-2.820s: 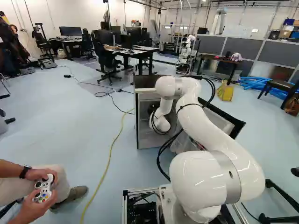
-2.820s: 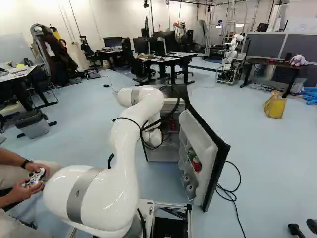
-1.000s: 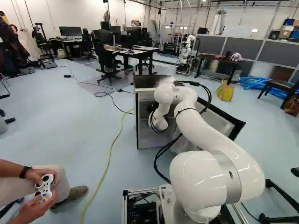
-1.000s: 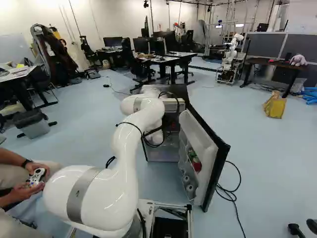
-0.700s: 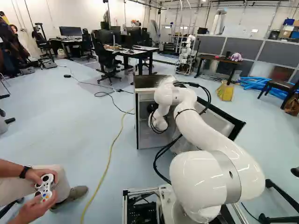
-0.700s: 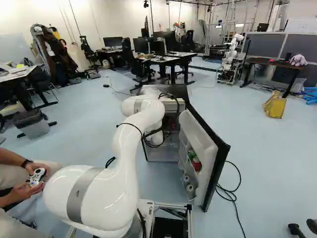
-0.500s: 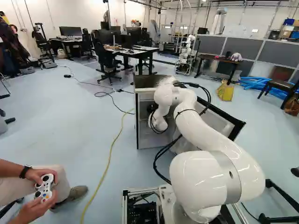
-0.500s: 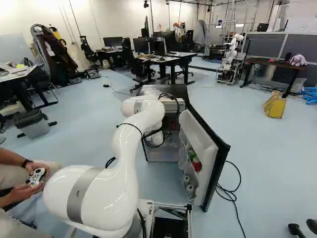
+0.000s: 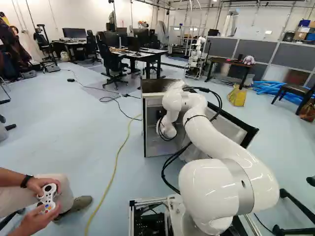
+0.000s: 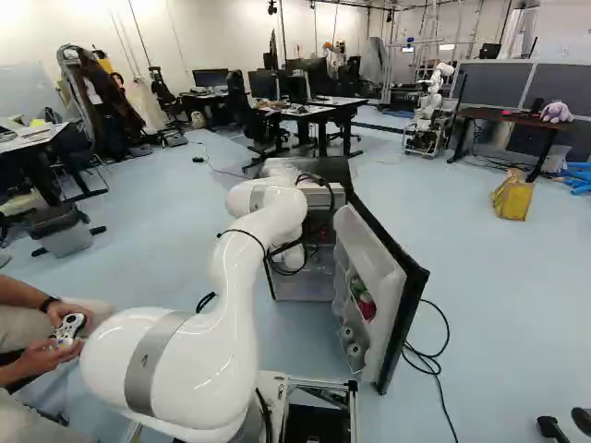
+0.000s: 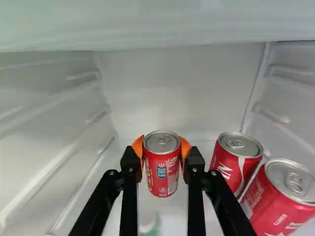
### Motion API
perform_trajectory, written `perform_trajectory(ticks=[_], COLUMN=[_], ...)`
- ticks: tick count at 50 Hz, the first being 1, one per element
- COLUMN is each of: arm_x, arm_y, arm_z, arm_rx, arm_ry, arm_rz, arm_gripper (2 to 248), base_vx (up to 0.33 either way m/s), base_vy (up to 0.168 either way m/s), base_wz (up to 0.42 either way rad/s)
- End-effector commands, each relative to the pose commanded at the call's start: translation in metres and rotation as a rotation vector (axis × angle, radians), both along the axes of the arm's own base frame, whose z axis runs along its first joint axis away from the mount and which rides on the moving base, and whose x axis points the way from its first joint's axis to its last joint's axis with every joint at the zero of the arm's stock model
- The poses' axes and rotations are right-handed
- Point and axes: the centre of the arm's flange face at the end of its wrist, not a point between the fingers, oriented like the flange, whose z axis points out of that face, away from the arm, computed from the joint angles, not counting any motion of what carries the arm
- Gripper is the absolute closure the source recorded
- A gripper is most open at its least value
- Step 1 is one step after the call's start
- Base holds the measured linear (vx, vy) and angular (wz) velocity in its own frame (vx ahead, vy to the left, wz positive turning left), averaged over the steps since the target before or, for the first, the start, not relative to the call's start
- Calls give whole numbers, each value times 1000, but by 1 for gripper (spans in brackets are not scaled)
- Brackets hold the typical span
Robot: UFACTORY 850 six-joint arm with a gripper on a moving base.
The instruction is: Grab a drink from the fridge
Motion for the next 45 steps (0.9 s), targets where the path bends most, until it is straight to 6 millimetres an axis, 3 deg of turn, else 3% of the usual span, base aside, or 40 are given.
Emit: perform_trajectory(ticks=[45], arm_x=[0], arm_y=[0], arm_z=[0], arm_rx=[0], arm_ry=[0], arm_rz=[0], arm_gripper=[156], base_vx=[0], base_vy=[0], base_wz=[0])
